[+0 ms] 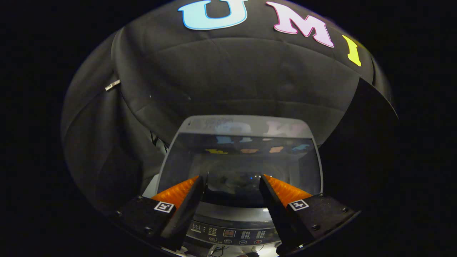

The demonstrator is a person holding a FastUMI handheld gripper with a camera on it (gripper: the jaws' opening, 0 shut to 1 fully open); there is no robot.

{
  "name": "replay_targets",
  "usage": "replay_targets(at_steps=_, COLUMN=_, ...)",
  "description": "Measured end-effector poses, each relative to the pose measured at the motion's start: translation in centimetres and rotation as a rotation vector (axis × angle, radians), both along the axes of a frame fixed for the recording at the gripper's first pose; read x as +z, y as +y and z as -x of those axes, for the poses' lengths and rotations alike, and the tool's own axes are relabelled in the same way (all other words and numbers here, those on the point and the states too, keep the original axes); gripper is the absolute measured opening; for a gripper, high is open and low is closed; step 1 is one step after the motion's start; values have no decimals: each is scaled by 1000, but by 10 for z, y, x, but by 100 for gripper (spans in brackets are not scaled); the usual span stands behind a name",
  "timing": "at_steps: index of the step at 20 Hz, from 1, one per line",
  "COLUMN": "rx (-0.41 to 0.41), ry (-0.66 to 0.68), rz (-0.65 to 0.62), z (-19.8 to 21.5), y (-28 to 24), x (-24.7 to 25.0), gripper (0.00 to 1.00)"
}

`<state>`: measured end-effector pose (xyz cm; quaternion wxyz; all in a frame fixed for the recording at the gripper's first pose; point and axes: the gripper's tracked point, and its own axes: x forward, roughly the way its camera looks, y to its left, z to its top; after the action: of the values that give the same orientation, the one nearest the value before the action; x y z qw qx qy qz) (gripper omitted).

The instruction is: Put the clothes into the washing machine and then close the washing machine lid.

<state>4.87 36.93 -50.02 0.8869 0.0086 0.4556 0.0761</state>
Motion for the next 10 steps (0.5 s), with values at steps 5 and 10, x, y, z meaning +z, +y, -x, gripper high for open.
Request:
replay_targets(at_steps=5, rx=10, ry=91, rz=26, z=27, y=3, x=-40, gripper=100)
replay_targets(at_steps=10, rx=21, ry=103, rz=19, z=29, y=6, x=-39, gripper=100)
